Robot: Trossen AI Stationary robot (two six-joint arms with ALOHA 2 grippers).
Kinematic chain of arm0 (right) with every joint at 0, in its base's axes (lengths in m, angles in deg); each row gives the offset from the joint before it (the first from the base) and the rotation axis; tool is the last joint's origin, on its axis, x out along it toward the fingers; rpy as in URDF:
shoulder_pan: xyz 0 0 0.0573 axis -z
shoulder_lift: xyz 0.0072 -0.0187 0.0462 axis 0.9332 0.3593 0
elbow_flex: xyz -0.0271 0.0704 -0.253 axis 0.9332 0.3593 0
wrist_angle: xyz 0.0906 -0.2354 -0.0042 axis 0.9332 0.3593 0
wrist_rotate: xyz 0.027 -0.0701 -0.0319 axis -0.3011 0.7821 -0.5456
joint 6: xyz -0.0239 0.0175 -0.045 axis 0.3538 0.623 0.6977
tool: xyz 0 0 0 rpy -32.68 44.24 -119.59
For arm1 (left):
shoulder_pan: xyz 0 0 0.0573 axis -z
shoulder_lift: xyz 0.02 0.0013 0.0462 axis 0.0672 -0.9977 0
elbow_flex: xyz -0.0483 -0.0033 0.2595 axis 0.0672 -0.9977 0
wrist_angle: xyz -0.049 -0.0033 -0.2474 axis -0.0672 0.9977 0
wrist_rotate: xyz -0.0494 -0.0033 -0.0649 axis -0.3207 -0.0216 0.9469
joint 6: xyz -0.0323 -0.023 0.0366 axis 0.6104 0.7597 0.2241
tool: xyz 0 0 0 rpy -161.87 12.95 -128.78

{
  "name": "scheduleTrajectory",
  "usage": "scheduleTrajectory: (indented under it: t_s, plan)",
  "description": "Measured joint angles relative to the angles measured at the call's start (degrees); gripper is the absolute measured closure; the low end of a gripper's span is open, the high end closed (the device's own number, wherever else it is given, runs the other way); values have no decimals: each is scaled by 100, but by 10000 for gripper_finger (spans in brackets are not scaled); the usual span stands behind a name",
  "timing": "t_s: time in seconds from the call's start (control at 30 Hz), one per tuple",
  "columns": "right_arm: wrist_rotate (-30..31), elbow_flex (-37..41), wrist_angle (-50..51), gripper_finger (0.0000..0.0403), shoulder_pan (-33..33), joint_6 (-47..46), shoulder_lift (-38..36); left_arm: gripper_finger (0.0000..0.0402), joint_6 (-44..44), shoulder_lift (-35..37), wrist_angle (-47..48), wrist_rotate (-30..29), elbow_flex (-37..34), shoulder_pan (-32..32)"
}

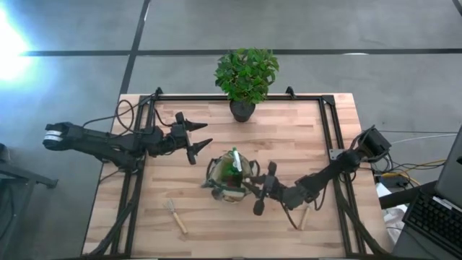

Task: Pick & Place Garden tools in Gardening bag
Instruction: Put the brown trowel into the green gardening bag

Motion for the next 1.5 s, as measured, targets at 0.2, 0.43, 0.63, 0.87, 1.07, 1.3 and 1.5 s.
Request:
scheduleTrajectory:
  t_s: [0.2,0.43,0.63,0.87,1.07,1.3,1.5]
  plan:
    - [-48,0,261,346,61,-429,143,117,0,0,0,0,0,0]
    - [-224,-11,281,346,41,-351,45,117,0,0,3,1,0,0]
    - [-515,-48,396,346,-118,-238,-302,117,-15,0,33,2,0,0]
    - [-497,-50,691,346,-355,-144,-557,117,-22,0,48,0,0,-2]
    - [-198,-50,691,346,-469,181,-577,117,-35,2,46,-23,0,-2]
    - [713,-50,836,346,-575,372,-577,117,-288,2,44,-58,0,-4]
    - [976,-52,916,346,-576,220,-464,117,-302,2,44,-74,0,-2]
